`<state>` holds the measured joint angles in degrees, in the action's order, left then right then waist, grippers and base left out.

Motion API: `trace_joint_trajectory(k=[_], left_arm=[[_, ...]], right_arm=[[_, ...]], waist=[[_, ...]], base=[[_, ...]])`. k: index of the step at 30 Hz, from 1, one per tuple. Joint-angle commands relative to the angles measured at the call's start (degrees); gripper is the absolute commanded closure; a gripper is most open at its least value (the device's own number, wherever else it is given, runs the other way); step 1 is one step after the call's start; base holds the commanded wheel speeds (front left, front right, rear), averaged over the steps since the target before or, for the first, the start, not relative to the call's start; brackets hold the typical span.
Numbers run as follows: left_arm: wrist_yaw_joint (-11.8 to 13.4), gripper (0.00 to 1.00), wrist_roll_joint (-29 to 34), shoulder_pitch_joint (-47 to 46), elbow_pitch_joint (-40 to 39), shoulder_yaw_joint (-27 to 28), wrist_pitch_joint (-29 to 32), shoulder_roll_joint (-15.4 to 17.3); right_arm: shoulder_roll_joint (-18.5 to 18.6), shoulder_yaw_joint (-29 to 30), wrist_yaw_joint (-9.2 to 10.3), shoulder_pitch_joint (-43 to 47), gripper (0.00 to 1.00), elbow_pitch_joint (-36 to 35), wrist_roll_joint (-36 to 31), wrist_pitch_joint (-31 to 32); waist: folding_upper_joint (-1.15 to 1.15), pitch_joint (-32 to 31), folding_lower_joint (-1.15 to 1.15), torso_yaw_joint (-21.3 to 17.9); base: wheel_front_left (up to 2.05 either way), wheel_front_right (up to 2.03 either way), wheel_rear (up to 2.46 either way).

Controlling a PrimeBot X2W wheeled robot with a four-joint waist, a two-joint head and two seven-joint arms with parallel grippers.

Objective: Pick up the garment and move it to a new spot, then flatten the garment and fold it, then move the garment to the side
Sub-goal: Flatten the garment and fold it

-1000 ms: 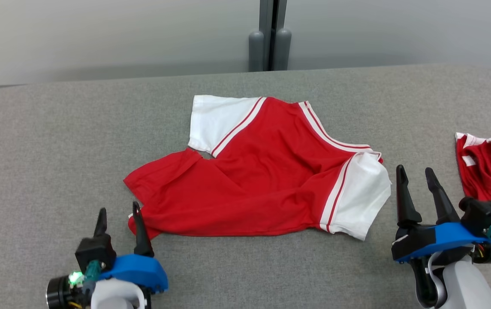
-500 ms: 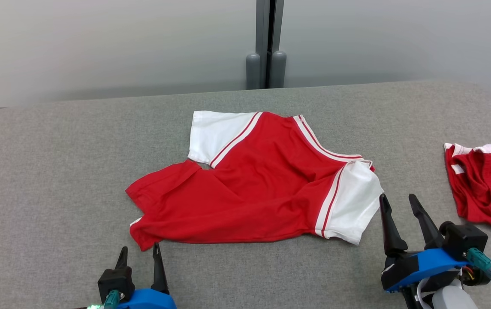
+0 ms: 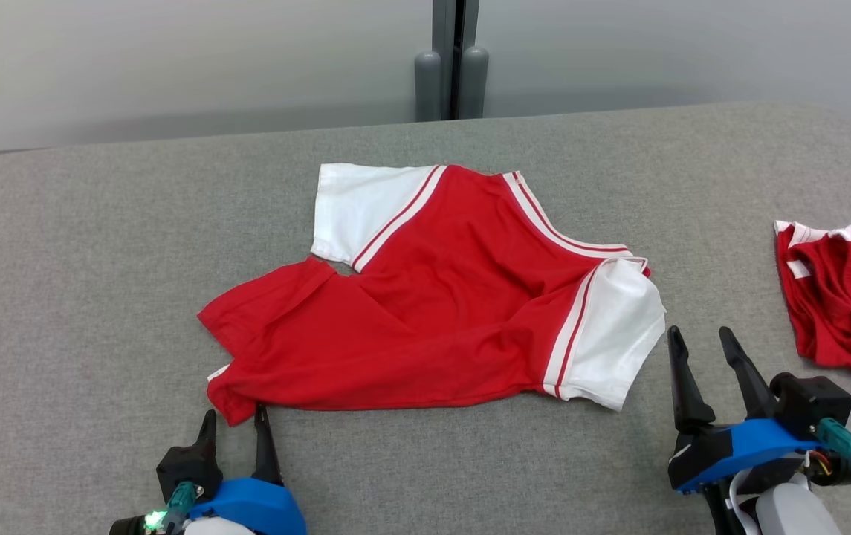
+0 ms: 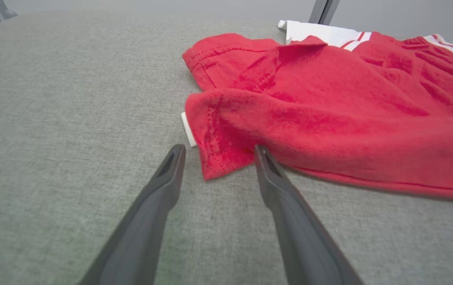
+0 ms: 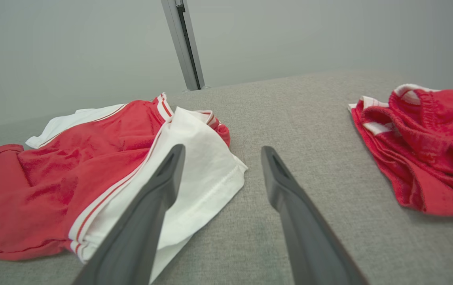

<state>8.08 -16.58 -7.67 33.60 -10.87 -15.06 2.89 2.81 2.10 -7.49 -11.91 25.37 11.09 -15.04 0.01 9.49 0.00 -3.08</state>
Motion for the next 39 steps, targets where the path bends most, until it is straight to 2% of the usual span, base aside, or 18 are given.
trace_joint_trajectory(k=[1,3,4,8,18,22,36,37,38,39], left_arm=[[0.0,0.44,-0.1,-0.9,0.2,0.0,-0.2,0.0],[0.0,0.77,-0.5,-1.2,0.2,0.0,-0.2,0.0],[-0.1,1.00,-0.6,-1.1,0.2,-0.1,-0.2,0.0],[-0.1,1.00,-1.2,-1.5,0.0,-1.0,-0.2,0.0],[-0.8,1.00,-1.1,-4.0,0.2,-4.2,0.0,0.0],[-0.7,1.00,-1.6,-4.4,0.0,-5.0,0.0,0.0],[-0.8,1.00,-0.9,-6.1,-0.1,-5.7,0.2,0.1],[-0.8,1.00,-1.0,-6.2,-0.1,-5.8,0.2,0.0],[-0.7,1.00,-1.0,-6.2,-0.1,-5.9,0.2,0.0],[-0.7,1.00,-1.1,-6.3,-0.1,-5.9,0.2,0.0]], right_arm=[[0.2,0.4,-0.01,-0.9,0.00,0.3,-0.3,-0.2],[0.2,0.9,-0.02,-1.1,0.00,0.7,-0.4,-0.2],[0.2,1.2,-0.01,-1.2,0.00,1.0,-0.4,-0.2],[0.2,2.6,-0.01,-2.6,0.00,2.5,0.5,-0.2],[1.2,6.5,-0.01,-9.9,0.00,12.9,-5.0,-0.2],[1.2,6.4,-0.01,-11.6,0.00,16.0,-5.8,-0.2],[1.4,8.3,-0.01,-14.8,0.00,18.1,-5.6,-0.2],[1.5,8.1,-0.01,-14.9,0.02,19.0,-5.8,-0.1],[1.5,7.8,-0.01,-15.1,0.09,20.1,-6.1,0.0],[1.7,7.3,-0.02,-15.3,0.50,21.0,-6.5,0.0]], waist=[[-0.01,0.3,0.00,0.1],[-0.01,0.8,0.00,0.1],[-0.01,0.9,0.00,0.1],[-0.01,2.0,0.00,0.8],[-0.01,6.1,0.00,3.7],[-0.01,7.0,0.00,4.4],[-0.01,9.3,0.00,5.0],[-0.01,9.4,0.00,5.1],[-0.01,9.6,0.00,5.2],[-0.01,9.7,0.00,5.2]], base=[[0.00,0.00,0.00],[0.00,0.00,0.00],[0.00,0.00,0.00],[0.00,0.00,0.00],[0.00,0.00,0.00],[0.00,0.00,0.00],[0.00,0.00,0.00],[0.00,0.00,0.00],[0.00,0.00,0.00],[0.00,0.00,0.00]])
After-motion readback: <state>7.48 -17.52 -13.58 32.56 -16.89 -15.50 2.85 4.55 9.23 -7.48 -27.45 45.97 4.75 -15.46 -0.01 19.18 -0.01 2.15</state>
